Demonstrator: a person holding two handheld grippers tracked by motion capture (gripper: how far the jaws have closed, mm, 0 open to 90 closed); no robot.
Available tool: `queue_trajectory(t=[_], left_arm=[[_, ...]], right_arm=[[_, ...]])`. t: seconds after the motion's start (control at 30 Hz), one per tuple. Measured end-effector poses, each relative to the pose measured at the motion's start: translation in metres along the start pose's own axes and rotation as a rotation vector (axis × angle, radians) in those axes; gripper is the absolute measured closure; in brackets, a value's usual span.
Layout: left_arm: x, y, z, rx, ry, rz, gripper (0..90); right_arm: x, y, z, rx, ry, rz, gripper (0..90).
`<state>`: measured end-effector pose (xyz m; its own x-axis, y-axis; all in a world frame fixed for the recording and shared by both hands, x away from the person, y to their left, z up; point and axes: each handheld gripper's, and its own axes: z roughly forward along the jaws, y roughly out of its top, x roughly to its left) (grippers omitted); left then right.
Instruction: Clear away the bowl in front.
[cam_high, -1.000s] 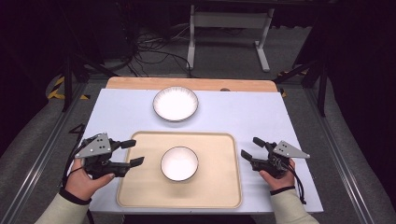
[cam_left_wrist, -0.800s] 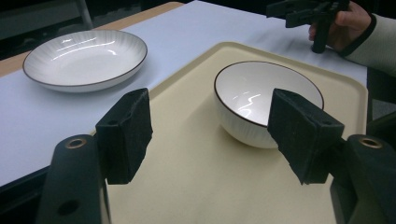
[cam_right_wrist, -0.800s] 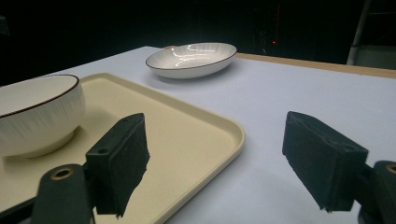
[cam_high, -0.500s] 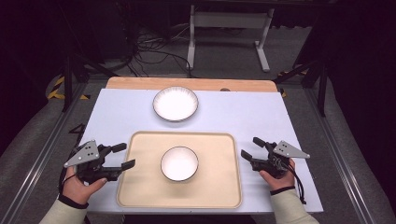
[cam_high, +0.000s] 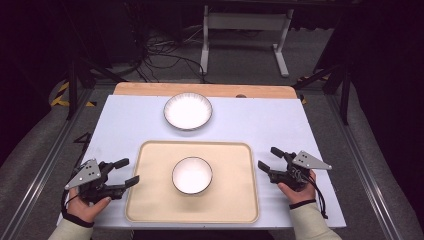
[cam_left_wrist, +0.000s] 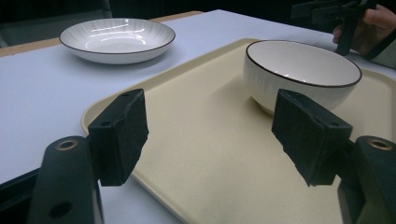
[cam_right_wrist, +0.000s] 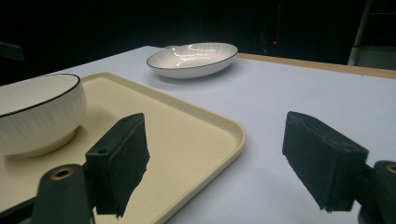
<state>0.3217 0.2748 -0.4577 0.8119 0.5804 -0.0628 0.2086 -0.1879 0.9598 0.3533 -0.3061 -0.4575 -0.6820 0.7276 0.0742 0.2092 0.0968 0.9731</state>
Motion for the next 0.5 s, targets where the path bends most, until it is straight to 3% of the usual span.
queue_trajectory(t=[0.33,0.5], left_arm=[[-0.001,-0.013,0.001,-0.013,0.044,0.015,17.9],[0.0,-0.013,0.001,-0.007,0.04,0.001,8.5]], right_arm=[[0.0,0.0,0.0,-0.001,-0.001,-0.001,22.7],[0.001,0.0,0.0,0.0,-0.003,-0.002,22.4]])
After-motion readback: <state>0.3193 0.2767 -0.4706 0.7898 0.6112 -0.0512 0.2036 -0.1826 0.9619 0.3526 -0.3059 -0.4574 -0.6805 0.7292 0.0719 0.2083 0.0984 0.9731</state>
